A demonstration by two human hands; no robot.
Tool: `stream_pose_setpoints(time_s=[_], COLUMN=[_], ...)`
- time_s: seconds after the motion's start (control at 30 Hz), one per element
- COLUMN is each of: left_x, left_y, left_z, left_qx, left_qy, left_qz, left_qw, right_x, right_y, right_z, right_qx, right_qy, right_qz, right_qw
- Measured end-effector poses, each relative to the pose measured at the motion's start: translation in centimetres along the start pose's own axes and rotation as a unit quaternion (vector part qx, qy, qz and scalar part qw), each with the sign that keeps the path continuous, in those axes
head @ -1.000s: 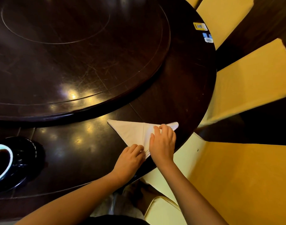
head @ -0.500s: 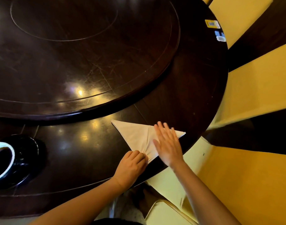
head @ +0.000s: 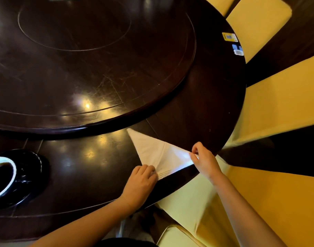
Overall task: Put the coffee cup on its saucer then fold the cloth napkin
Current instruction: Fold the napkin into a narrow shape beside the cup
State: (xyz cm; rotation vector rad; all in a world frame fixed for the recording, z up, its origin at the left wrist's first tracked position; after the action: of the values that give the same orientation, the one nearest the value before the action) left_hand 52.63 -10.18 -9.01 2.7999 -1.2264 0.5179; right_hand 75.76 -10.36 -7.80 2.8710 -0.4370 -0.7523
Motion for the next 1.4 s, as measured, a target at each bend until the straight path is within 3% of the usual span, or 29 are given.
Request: stream_pose_setpoints(time_s=[0.1,0.33,0.5,0.67,0.87,0.97,1.17,1.3,1.4], left_x=[-1.7,-2.3,-2.9,-3.5,-3.7,-3.8,-4.4,-4.6,-4.9], left_y=[0.0,0.2,1.0,1.6,1.5,1.3,1.3,1.6,1.6], left_z=[-0.8,-0.9,-0.6,-1.0,-1.0,-1.8,-1.2,-0.5,-0.3], left_qx=[0.013,-0.013,-0.026,-0.005,0.011,0.044,0.074,0.072,0.066], left_qy=[-0.017,-0.026,0.005,0.025,0.058,0.082,0.188,0.206,0.218], left_qz=[0.02,0.014,0.01,0.011,-0.07,-0.141,-0.316,-0.376,-0.401], left_qw=[1.0,0.999,1.0,1.0,0.996,0.986,0.927,0.901,0.887], right_x=[1.2,-0.6,-0.9,-3.1,-7.2,-9.3,-10.9,-10.5,-10.8], right_y=[1.9,8.2,11.0,10.4,4.2,-0.5,-8.3,-10.1,-10.6], right_z=[-0.1,2.2,2.2,-0.7,-5.2,-4.9,0.5,4.2,5.1], right_qx=[-0.006,0.011,-0.025,0.008,0.023,0.022,0.038,0.042,0.082], right_qy=[-0.066,-0.238,-0.191,-0.177,-0.188,-0.225,-0.235,-0.209,-0.129], right_qz=[0.045,0.001,-0.053,-0.104,-0.131,-0.105,-0.008,0.002,-0.023], right_qw=[0.997,0.971,0.98,0.979,0.973,0.968,0.971,0.977,0.988])
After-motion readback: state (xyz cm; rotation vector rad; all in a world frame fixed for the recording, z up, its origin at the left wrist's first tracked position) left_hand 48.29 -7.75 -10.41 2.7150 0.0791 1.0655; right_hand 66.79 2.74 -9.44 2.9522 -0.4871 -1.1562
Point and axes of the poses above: each hand's wrist, its own y-axis away from the middle knuckle, its own z-axis out of the palm, x = y × z, the point moved 5 cm from there along -y, towards the middle knuckle, and after that the axes turned 5 degrees about -z, right-handed, at the moved point
